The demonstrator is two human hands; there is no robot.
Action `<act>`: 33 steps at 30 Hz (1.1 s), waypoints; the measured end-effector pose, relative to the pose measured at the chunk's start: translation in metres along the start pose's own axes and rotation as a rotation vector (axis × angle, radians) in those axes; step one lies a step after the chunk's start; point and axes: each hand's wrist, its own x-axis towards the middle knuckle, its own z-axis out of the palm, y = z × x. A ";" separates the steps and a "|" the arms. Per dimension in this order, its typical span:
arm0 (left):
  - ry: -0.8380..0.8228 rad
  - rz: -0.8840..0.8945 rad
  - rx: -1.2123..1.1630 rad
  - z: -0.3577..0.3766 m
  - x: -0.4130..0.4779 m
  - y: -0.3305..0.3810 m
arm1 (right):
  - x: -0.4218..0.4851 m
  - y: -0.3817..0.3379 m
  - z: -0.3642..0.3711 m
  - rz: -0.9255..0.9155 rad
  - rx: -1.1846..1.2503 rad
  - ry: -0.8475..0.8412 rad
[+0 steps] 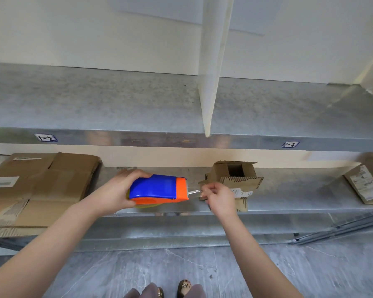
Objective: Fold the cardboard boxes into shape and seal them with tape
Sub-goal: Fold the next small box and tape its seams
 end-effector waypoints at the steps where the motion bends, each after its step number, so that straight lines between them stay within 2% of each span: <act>1: 0.011 0.014 0.011 -0.003 -0.003 -0.005 | 0.000 0.001 -0.006 0.009 -0.014 0.014; 5: 0.022 0.001 0.027 -0.014 -0.011 -0.016 | -0.005 -0.006 -0.020 -0.051 -0.042 0.017; 13: 0.054 0.001 -0.002 -0.023 0.004 0.002 | -0.009 -0.007 -0.060 -0.079 -0.081 0.143; 17: 0.065 0.007 0.004 -0.027 0.010 0.006 | -0.008 0.005 -0.087 0.000 -0.013 0.231; 19: 0.076 -0.043 0.008 -0.032 0.008 0.003 | -0.005 0.013 -0.104 0.028 0.016 0.249; 26: 0.134 -0.099 0.028 -0.020 0.021 0.038 | 0.016 0.032 -0.151 0.050 0.058 0.230; 33: 0.217 -0.162 0.050 0.005 0.038 0.070 | 0.053 0.046 -0.178 0.013 0.009 0.078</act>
